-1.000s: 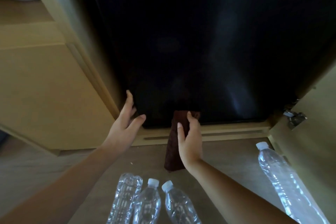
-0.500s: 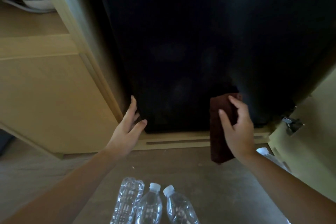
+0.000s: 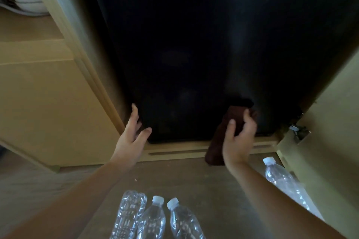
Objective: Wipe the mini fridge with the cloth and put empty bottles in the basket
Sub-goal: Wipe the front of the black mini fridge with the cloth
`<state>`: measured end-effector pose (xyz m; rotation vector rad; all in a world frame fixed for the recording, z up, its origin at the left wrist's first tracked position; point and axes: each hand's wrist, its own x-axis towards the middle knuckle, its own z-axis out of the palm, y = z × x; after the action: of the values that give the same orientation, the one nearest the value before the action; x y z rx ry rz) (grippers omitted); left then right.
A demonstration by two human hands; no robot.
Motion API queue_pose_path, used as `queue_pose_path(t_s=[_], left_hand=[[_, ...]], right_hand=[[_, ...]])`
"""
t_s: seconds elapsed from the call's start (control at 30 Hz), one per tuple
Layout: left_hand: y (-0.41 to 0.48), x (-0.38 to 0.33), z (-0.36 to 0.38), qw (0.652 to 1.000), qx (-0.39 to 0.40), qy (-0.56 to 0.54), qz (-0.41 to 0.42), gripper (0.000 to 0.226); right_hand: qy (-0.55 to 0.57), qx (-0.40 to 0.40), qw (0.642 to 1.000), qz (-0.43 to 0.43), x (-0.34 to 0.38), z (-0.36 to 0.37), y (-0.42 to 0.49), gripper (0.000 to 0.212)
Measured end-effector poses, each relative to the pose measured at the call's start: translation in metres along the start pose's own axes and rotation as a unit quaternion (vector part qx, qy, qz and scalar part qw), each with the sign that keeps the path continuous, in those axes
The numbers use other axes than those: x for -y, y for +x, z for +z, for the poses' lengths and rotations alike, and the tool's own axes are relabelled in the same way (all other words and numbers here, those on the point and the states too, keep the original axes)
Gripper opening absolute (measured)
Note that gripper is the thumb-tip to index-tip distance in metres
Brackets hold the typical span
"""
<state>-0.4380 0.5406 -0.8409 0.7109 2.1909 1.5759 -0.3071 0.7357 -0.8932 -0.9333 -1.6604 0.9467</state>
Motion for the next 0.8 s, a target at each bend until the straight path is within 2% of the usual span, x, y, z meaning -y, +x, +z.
queue_pose_path(t_s=[0.2,0.33,0.4,0.57,0.67,0.8], left_hand=[[0.001,-0.001,0.002,1.000,-0.020,-0.012,-0.009,0.067],[0.003,-0.001,0.002,0.999,-0.022,-0.020,-0.016,0.067],[0.003,-0.003,0.003,0.999,-0.026,-0.025,-0.019,0.068],[0.003,-0.004,0.004,0.999,-0.028,-0.025,-0.027,0.070],[0.002,-0.005,0.001,0.999,-0.017,-0.021,-0.027,0.066],[0.006,-0.009,-0.009,0.997,-0.041,-0.052,-0.030,0.051]], right_hand=[[-0.032,0.115,0.993,0.008,0.013,0.018,-0.025,0.042],[-0.062,0.171,0.981,-0.066,0.009,-0.008,-0.009,0.041],[-0.071,0.148,0.982,-0.093,0.008,-0.023,0.005,0.040],[-0.080,0.081,0.989,-0.092,0.011,-0.043,0.028,0.041],[-0.080,0.087,0.987,-0.113,0.024,-0.031,0.018,0.041],[-0.069,0.119,0.980,-0.142,0.045,0.009,-0.007,0.039]])
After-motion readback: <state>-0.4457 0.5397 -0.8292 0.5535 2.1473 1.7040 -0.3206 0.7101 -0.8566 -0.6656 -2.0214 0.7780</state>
